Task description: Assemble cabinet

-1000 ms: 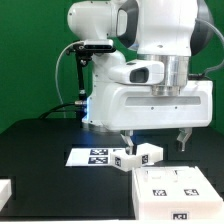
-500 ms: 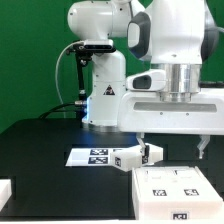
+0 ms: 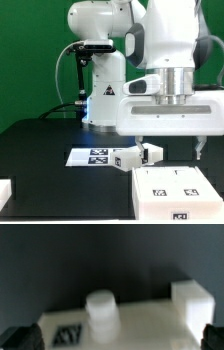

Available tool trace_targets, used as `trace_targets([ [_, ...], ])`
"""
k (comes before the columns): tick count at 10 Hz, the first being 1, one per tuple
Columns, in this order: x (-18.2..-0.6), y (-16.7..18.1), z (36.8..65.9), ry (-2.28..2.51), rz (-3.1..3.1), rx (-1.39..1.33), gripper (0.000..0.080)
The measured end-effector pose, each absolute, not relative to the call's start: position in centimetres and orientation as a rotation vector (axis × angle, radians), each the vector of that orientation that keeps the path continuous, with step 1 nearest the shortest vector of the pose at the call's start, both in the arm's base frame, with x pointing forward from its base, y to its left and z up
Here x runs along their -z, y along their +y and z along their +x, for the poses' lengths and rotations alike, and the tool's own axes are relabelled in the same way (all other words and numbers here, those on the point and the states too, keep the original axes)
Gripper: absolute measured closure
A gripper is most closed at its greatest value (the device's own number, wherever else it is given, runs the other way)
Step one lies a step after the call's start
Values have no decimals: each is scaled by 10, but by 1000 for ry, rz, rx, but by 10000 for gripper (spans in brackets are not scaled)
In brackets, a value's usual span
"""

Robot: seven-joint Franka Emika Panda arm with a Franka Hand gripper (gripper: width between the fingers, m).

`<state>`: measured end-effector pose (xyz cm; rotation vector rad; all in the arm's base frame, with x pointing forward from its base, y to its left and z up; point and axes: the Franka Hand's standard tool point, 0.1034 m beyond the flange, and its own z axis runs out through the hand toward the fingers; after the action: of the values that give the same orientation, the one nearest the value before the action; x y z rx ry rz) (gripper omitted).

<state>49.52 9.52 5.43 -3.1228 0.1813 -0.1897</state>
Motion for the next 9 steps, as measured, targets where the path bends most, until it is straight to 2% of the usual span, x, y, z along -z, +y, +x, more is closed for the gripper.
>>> trace_targets([
  [2,-47,92,494,233,-3111,179,4],
  [3,-47,92,494,285,-3115,79,4],
  [6,-50,89,506,225,-3103,149,4],
  [8,-51,98,515,192,-3051,422,4],
  [9,-45,102,511,170,-3030,517,4],
])
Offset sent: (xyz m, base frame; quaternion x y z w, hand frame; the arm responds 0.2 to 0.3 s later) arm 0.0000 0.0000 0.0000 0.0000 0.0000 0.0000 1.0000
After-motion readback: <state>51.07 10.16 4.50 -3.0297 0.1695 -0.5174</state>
